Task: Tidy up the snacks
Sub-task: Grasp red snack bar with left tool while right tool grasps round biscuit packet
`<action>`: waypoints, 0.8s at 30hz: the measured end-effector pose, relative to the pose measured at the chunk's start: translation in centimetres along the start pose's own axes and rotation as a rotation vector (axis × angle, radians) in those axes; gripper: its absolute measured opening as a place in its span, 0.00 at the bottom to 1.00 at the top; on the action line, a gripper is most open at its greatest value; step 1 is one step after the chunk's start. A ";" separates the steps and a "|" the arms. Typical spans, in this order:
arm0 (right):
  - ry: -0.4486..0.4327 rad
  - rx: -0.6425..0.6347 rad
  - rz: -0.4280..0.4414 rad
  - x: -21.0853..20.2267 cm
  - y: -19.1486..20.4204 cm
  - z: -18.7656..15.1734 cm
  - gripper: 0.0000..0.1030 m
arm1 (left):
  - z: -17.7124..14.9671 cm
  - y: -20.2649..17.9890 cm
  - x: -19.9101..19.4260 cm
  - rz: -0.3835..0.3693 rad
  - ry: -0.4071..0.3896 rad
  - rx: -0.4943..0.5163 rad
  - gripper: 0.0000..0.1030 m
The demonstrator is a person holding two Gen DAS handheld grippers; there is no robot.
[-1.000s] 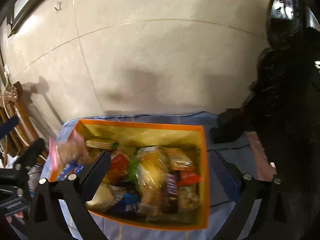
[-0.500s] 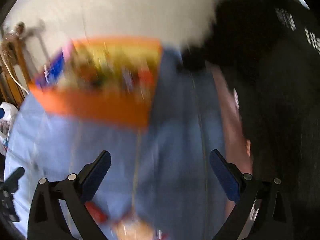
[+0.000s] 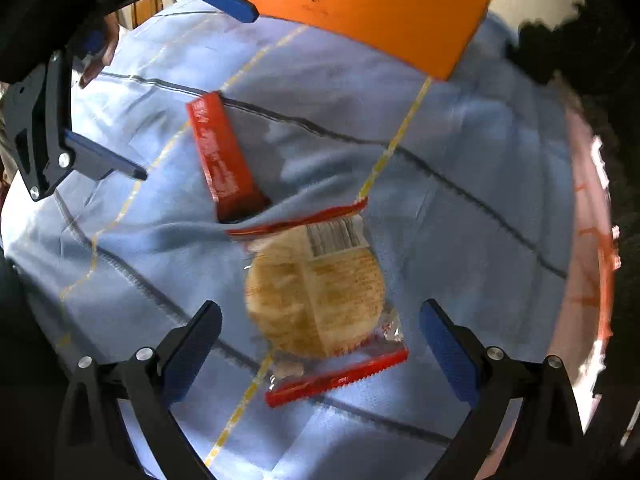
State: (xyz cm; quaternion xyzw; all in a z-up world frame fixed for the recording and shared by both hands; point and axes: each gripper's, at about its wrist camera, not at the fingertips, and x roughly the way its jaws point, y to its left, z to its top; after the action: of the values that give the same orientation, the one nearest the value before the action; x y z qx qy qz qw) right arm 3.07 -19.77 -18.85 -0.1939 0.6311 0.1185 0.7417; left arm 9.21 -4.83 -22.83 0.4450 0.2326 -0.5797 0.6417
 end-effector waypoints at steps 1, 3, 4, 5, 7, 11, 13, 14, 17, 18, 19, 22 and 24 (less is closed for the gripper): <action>0.023 0.034 0.043 0.8 -0.7 0.3 0.96 | 0.1 -0.2 0.4 -0.016 -0.004 0.020 0.96; 0.040 0.045 0.095 1.7 -1.0 0.8 0.97 | -0.1 -0.1 1.7 -0.091 0.007 0.069 0.96; 0.026 0.030 0.095 1.8 -0.7 1.1 0.97 | -0.2 -0.4 2.7 -0.169 0.040 0.093 0.96; 0.014 0.018 0.104 1.8 -0.6 1.4 0.97 | -0.3 -0.9 3.4 -0.207 0.062 0.115 0.96; 0.015 0.013 0.099 1.9 -0.4 1.6 0.97 | -0.8 -1.6 4.7 -0.235 0.087 0.175 0.96; -0.002 0.024 0.006 1.4 1.7 1.2 0.78 | -0.7 0.3 6.5 -0.296 0.119 -0.060 0.96; -0.020 0.058 -0.017 0.9 2.5 1.0 0.73 | -0.6 0.8 6.7 -0.251 0.118 -0.207 0.93; -0.013 0.101 -0.041 0.8 2.7 0.9 0.73 | -0.3 0.6 6.8 -0.214 0.133 -0.250 0.91; -0.014 0.185 -0.113 0.3 3.9 1.0 0.72 | 0.2 0.0 6.8 -0.105 0.169 -0.414 0.70; -0.026 0.209 -0.141 -0.1 4.6 1.1 0.72 | 0.4 0.3 6.7 -0.075 0.177 -0.465 0.48; -0.032 0.240 -0.156 -0.5 4.9 1.2 0.72 | 0.6 1.1 6.6 -0.034 0.190 -0.571 0.40; -0.073 0.344 -0.176 -1.9 5.3 1.4 0.72 | 0.8 1.7 6.7 0.025 0.208 -0.693 0.24; -0.085 0.372 -0.226 -2.7 5.5 1.4 0.73 | 1.1 1.1 7.0 0.060 0.213 -0.713 0.23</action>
State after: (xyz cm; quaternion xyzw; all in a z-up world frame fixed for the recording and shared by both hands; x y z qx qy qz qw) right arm 1.55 -14.07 -16.82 -0.1181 0.5845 -0.0757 0.7992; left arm 11.58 -9.61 -27.64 0.2580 0.4725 -0.3937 0.7451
